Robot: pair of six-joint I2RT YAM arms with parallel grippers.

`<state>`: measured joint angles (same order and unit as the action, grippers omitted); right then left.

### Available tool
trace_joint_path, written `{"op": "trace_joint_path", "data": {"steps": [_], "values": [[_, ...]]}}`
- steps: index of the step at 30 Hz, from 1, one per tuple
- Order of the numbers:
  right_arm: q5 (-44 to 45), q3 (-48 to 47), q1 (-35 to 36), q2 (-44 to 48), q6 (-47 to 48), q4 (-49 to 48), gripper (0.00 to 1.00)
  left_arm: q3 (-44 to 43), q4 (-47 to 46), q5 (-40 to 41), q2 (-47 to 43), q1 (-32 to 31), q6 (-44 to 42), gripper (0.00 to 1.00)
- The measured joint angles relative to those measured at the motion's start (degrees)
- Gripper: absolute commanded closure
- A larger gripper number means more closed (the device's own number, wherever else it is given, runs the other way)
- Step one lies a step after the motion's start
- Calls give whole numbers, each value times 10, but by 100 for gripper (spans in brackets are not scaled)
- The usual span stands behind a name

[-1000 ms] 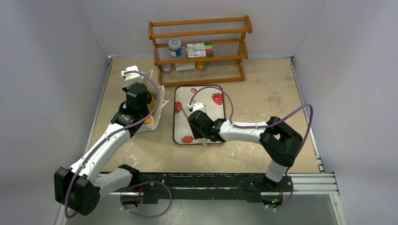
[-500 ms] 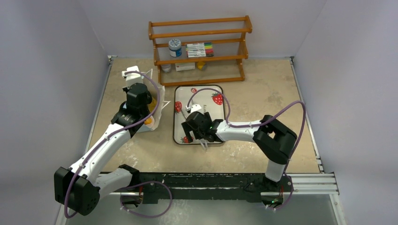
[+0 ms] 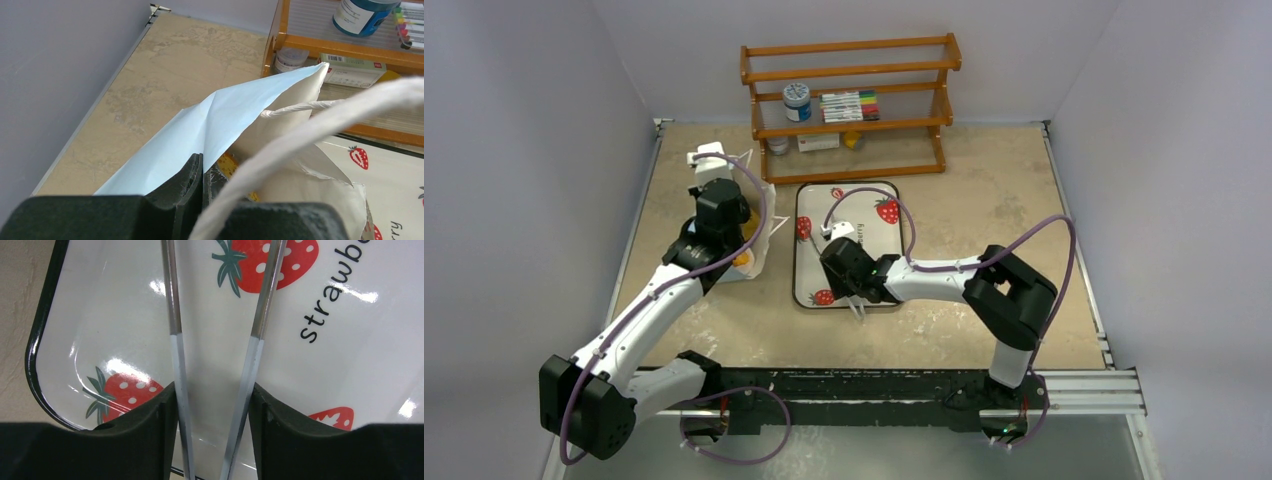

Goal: Take the fake bread out of the paper bag
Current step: Pick up the clamp from the container.

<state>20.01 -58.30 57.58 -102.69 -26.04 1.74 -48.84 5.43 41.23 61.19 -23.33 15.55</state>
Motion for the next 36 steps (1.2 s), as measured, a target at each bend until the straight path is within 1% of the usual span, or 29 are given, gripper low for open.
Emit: {"op": "trace_joint_path", "data": {"steps": [7, 8, 11, 17, 23, 27, 34, 36], "values": [[-2, 15, 0, 9, 0, -15, 53, 3, 0, 3, 4, -12, 5, 100], [-3, 19, 0, 13, 0, -15, 56, 4, 0, 4, 6, -15, 5, 100], [-6, 27, 0, 30, 2, -11, 58, 9, 0, 5, 10, -23, 10, 100], [-11, 53, 0, 107, 2, -3, 59, 13, 2, 13, 21, -40, 19, 100], [-13, 54, 0, 193, 1, 21, 63, 21, 2, 16, 28, -51, 33, 100], [-10, 54, 0, 249, -1, 37, 63, 37, 1, 19, 30, -71, 51, 100], [2, 54, 0, 294, -3, 92, 63, 64, 3, 28, 30, -112, 90, 100], [4, 53, 0, 309, -3, 111, 65, 69, 11, 31, 30, -118, 97, 100]]}}
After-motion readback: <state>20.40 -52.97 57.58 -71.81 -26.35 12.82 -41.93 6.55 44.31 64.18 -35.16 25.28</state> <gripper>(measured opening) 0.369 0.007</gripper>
